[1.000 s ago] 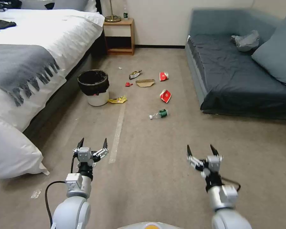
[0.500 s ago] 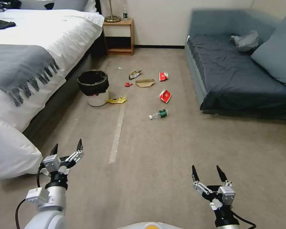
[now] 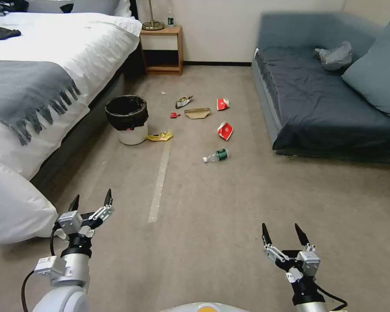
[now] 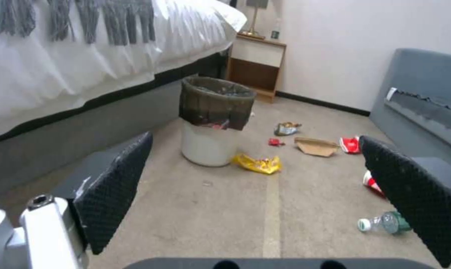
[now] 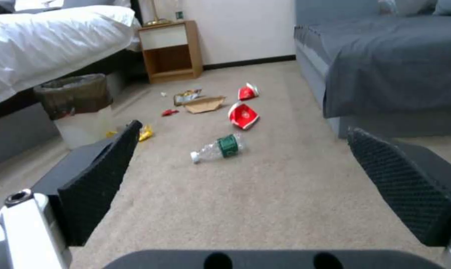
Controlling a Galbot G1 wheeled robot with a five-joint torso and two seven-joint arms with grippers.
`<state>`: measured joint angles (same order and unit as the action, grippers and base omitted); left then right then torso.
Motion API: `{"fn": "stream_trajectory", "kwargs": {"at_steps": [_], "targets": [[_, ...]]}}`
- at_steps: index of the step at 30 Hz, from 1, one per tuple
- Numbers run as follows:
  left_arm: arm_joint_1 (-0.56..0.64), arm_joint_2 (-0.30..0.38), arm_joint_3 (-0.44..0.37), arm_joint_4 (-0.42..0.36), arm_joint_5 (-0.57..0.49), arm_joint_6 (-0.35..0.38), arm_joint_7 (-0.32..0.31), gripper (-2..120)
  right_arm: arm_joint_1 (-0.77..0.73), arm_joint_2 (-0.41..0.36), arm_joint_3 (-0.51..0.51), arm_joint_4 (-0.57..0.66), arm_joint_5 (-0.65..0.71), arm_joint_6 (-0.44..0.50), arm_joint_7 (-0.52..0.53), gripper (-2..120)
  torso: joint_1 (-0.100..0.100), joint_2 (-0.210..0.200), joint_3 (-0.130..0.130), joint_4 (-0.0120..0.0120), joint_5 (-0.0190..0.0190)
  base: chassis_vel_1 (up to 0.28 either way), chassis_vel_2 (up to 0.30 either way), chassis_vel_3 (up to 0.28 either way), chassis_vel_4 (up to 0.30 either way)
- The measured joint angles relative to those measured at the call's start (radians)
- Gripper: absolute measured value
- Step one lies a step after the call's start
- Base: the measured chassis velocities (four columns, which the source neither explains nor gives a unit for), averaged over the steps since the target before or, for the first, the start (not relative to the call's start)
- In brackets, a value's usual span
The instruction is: Pick up the trash can from the floor.
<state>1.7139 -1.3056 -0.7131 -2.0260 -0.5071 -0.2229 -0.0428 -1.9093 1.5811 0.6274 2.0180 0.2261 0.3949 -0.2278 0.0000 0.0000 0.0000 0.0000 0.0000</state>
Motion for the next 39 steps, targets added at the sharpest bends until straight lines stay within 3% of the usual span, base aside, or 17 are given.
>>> {"fn": "stream_trajectory", "kwargs": {"at_steps": [39], "targets": [[-0.006,-0.003,0.004,0.005,0.002,0.003,0.008,100,0.017,0.000,0.014,0.007,0.056,0.023,-0.058,100,0.000,0.000,0.000,0.0000,0.0001,0.035,0.037,0.039,0.037]]}}
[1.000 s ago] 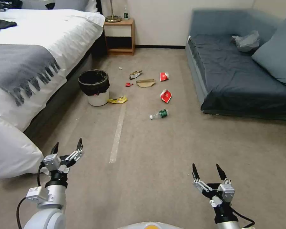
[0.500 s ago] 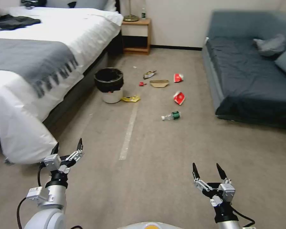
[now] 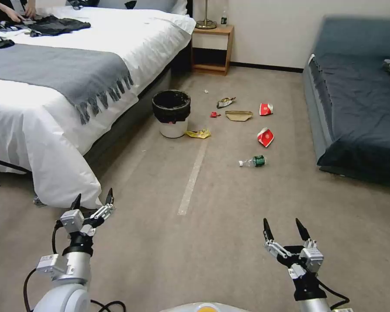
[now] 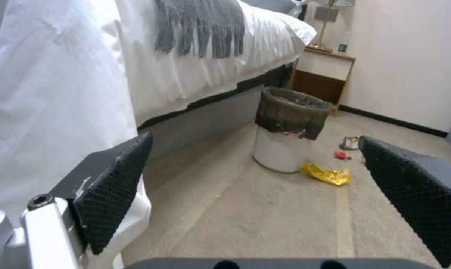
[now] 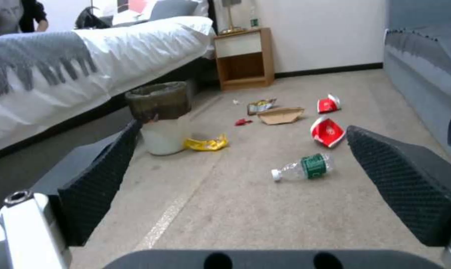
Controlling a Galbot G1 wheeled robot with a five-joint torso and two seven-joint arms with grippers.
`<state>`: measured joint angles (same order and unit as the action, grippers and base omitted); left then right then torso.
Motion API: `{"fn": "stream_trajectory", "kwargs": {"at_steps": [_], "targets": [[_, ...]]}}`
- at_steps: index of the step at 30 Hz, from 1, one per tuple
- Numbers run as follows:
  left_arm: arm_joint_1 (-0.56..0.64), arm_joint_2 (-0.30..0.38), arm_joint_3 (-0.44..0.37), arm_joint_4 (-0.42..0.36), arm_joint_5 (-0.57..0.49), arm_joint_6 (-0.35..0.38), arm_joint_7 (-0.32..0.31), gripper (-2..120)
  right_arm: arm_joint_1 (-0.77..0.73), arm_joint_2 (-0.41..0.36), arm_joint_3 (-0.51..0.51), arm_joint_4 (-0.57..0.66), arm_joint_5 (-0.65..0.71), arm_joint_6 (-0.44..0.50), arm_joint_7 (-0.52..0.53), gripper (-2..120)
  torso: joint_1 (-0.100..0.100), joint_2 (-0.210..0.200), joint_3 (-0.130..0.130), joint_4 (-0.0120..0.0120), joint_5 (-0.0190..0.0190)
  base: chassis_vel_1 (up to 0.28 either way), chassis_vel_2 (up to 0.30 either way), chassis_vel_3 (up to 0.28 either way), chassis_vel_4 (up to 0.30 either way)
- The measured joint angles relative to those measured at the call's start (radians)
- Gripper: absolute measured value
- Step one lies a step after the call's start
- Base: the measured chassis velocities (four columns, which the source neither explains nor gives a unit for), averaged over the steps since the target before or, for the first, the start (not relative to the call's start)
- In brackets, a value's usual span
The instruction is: Pick up the trash can from the floor.
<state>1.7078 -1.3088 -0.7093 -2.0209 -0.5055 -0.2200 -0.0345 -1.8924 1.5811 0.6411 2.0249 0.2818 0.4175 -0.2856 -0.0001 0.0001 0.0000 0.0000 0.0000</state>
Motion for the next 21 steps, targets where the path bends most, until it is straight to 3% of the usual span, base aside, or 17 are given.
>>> {"fn": "stream_trajectory", "kwargs": {"at_steps": [21], "targets": [[0.001,0.003,0.002,-0.003,-0.002,0.004,0.001,100,0.001,0.008,0.026,-0.016,0.001,0.013,-0.075,100,0.000,0.000,0.000,0.0001,0.0000,0.000,0.000,0.000,0.000]]}}
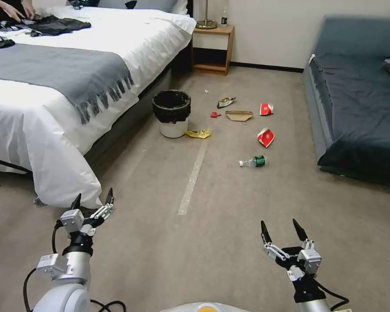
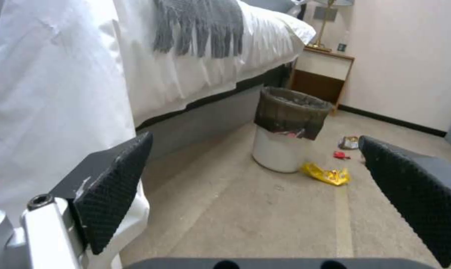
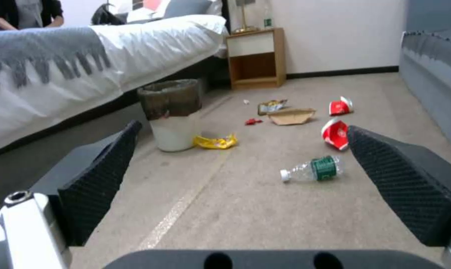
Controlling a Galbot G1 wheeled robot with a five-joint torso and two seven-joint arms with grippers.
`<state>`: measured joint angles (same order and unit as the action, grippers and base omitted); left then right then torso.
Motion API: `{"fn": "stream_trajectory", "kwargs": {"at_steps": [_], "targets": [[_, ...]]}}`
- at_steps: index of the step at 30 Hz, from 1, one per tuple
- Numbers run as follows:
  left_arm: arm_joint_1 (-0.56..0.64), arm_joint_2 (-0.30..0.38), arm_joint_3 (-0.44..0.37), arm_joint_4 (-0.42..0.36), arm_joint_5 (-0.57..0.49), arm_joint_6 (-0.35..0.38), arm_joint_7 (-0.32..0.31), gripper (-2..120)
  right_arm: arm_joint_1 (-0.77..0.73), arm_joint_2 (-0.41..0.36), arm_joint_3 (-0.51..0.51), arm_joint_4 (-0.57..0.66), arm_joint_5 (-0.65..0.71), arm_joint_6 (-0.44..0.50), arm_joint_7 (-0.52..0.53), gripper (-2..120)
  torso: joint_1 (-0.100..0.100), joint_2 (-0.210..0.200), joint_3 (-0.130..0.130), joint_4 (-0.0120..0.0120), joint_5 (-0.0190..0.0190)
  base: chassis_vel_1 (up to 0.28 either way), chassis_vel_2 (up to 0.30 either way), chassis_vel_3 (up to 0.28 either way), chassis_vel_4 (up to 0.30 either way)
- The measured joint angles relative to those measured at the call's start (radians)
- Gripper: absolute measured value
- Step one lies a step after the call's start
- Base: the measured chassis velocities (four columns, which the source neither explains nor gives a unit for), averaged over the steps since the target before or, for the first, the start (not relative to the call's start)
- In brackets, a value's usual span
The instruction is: Pick up the trash can from the floor.
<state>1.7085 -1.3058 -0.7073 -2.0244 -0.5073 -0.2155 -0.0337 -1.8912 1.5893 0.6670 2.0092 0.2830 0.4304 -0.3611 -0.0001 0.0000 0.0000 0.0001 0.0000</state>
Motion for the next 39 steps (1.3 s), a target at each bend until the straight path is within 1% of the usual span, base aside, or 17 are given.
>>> {"fn": "stream_trajectory", "kwargs": {"at_steps": [8,9,13,15,16,19,22,24,38,39], "targets": [[0.002,0.000,0.004,-0.002,0.001,0.004,0.001,100,-0.005,-0.002,0.002,0.001,0.016,0.004,-0.010,100,0.000,0.000,0.000,-0.0001,-0.0002,-0.066,0.088,0.077,-0.071],[0.002,-0.001,0.006,-0.004,0.002,0.008,0.001,100,-0.006,-0.002,0.002,0.002,0.018,0.005,-0.012,100,0.000,0.000,0.000,0.0000,0.0003,-0.161,0.164,0.171,-0.185],[0.004,-0.002,0.008,-0.006,0.002,0.010,0.001,100,-0.008,-0.001,0.003,0.002,0.018,0.009,-0.014,100,0.000,0.000,0.000,-0.0001,-0.0001,-0.217,0.191,0.185,-0.179],[0.005,-0.003,0.008,-0.007,0.002,0.010,0.001,100,-0.010,-0.001,0.002,0.002,0.018,0.011,-0.015,100,0.000,0.000,0.000,0.0000,0.0004,-0.220,0.198,0.183,-0.191],[0.005,-0.004,0.008,-0.007,0.002,0.010,0.001,100,-0.012,0.000,0.002,0.002,0.018,0.013,-0.016,100,0.000,0.000,0.000,-0.0002,-0.0004,-0.220,0.176,0.217,-0.207],[0.005,-0.005,0.008,-0.007,0.003,0.010,0.001,100,-0.012,0.000,0.002,0.002,0.018,0.015,-0.018,100,0.000,0.000,0.000,-0.0001,0.0003,-0.200,0.185,0.193,-0.205],[0.005,-0.005,0.008,-0.007,0.003,0.010,0.001,100,-0.012,0.000,0.002,0.004,0.019,0.015,-0.018,100,0.000,0.000,0.000,0.0001,-0.0003,-0.190,0.184,0.192,-0.191],[0.005,-0.006,0.008,-0.007,0.003,0.010,0.001,100,-0.011,-0.001,0.002,0.005,0.021,0.015,-0.018,100,0.000,0.000,0.000,0.0000,0.0003,-0.178,0.183,0.157,-0.190],[-0.001,-0.004,0.008,-0.003,0.003,0.011,0.002,100,-0.004,0.001,0.002,-0.001,0.023,0.013,-0.019,100,0.000,0.000,0.000,0.0000,-0.0002,-0.183,0.179,0.184,-0.182],[-0.001,-0.004,0.008,-0.002,0.003,0.011,0.002,100,-0.004,0.001,0.002,-0.002,0.022,0.013,-0.019,100,0.000,0.000,0.000,-0.0003,-0.0003,-0.192,0.194,0.199,-0.182]]}}
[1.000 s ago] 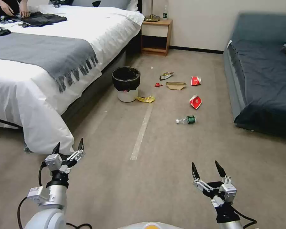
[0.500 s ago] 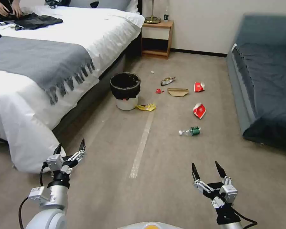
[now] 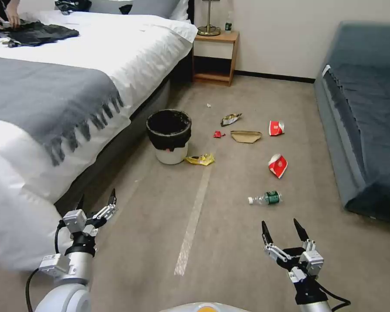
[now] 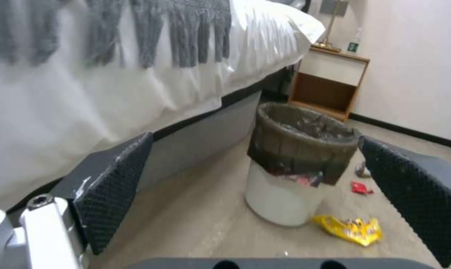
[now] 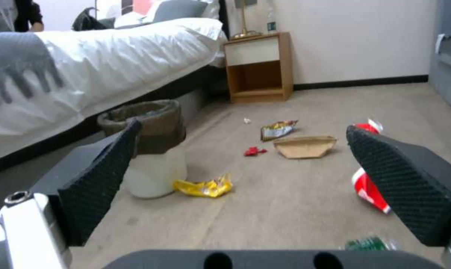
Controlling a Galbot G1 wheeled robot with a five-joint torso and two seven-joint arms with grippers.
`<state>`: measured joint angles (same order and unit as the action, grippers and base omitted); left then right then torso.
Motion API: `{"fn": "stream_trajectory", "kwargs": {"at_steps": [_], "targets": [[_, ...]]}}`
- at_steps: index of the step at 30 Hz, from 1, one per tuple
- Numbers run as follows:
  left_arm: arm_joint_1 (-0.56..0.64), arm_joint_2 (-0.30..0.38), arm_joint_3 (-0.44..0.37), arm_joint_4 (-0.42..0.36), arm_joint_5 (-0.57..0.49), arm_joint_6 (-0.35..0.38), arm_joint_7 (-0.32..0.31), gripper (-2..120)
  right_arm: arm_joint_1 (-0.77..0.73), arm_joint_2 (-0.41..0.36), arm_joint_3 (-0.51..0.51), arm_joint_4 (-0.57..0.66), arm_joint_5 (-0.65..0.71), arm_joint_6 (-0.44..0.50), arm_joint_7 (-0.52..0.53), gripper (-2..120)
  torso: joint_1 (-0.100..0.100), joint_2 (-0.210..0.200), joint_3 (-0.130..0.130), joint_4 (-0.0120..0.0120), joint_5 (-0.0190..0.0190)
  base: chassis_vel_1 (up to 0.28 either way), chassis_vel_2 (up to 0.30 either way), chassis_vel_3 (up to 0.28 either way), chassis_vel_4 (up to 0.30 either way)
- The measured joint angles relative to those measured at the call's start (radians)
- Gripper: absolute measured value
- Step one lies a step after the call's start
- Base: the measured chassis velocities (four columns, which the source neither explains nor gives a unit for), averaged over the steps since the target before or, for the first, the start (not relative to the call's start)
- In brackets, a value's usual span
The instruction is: Pick up the trash can from the floor.
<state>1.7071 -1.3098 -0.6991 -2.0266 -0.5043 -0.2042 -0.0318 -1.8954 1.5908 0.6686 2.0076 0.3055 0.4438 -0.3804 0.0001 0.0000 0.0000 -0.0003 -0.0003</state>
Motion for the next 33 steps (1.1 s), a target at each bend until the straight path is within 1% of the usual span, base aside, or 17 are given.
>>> {"fn": "stream_trajectory", "kwargs": {"at_steps": [2,4,5,6,7,9,12,13,14,17,18,21,22,23,33], "targets": [[0.000,0.000,0.000,0.000,0.000,0.000,0.000,100,0.000,0.000,0.000,0.000,0.000,0.000,0.000,100,0.000,0.000,0.000,0.0004,0.0007,-0.190,0.194,0.183,-0.192],[0.001,0.000,0.000,0.001,0.000,0.000,0.000,100,0.000,0.000,0.000,0.000,0.000,0.000,0.000,100,0.000,0.000,0.000,0.0004,0.0006,-0.190,0.188,0.192,-0.177],[0.002,0.000,0.001,0.001,0.000,0.000,0.000,100,0.000,0.001,0.001,0.000,0.000,0.000,0.000,100,0.000,0.000,0.000,0.0003,-0.0002,-0.175,0.163,0.192,-0.188],[0.002,-0.001,0.001,0.001,0.000,0.000,0.001,100,0.000,0.001,0.001,0.000,0.000,0.000,0.000,100,0.000,0.000,0.000,0.0004,0.0010,-0.184,0.174,0.168,-0.188],[0.002,-0.001,0.001,0.001,0.000,0.000,0.001,100,0.000,0.001,0.001,0.000,0.000,0.000,0.000,100,0.000,0.000,0.000,0.0004,0.0010,-0.184,0.174,0.168,-0.188],[0.002,-0.002,0.003,0.004,0.000,0.000,0.001,100,0.001,0.002,0.001,0.000,0.000,-0.001,0.000,100,0.000,0.000,0.000,0.0001,-0.0002,-0.185,0.171,0.183,-0.190],[0.002,-0.003,0.005,0.005,-0.001,0.001,0.001,100,0.003,0.004,0.002,0.000,0.000,-0.001,0.000,100,0.000,0.000,0.000,0.0004,0.0007,-0.196,0.191,0.183,-0.189],[0.002,-0.003,0.005,0.005,-0.001,0.001,0.001,100,0.003,0.004,0.002,0.000,0.000,-0.001,0.000,100,0.000,0.000,0.000,0.0004,0.0007,-0.201,0.203,0.189,-0.177],[0.003,-0.004,0.006,0.005,-0.001,0.001,0.001,100,0.003,0.005,0.002,0.000,0.000,-0.001,0.000,100,0.000,0.000,0.000,0.0004,-0.0001,-0.191,0.183,0.189,-0.181],[0.004,-0.004,0.007,0.005,-0.001,0.002,0.001,100,0.004,0.007,0.002,0.000,0.000,-0.001,0.000,100,0.000,0.000,0.000,0.0004,0.0007,-0.192,0.192,0.199,-0.188],[0.004,-0.004,0.007,0.005,-0.001,0.002,0.001,100,0.005,0.008,0.002,0.000,0.000,-0.001,-0.001,100,0.000,0.000,0.000,0.0003,0.0001,-0.183,0.183,0.181,-0.184],[0.003,-0.002,0.007,0.004,-0.001,0.002,0.001,100,0.005,0.008,0.001,0.000,-0.001,-0.001,-0.001,100,0.000,0.000,0.000,-0.0001,0.0003,-0.181,0.181,0.186,-0.207],[0.003,-0.002,0.007,0.004,-0.001,0.002,0.001,100,0.005,0.008,0.001,0.000,-0.001,-0.001,-0.001,100,0.000,0.000,0.000,-0.0001,0.0003,-0.187,0.190,0.197,-0.207],[0.003,-0.002,0.006,0.004,-0.002,0.002,0.001,100,0.005,0.008,0.001,0.000,-0.001,-0.001,-0.002,100,0.000,0.000,0.000,0.0005,0.0005,-0.187,0.209,0.214,-0.191],[0.002,-0.005,0.006,0.004,-0.002,0.003,0.001,100,0.007,0.005,0.003,-0.001,0.001,-0.001,-0.004,100,0.000,0.000,0.000,0.0001,0.0003,-0.179,0.187,0.187,-0.174]]}}
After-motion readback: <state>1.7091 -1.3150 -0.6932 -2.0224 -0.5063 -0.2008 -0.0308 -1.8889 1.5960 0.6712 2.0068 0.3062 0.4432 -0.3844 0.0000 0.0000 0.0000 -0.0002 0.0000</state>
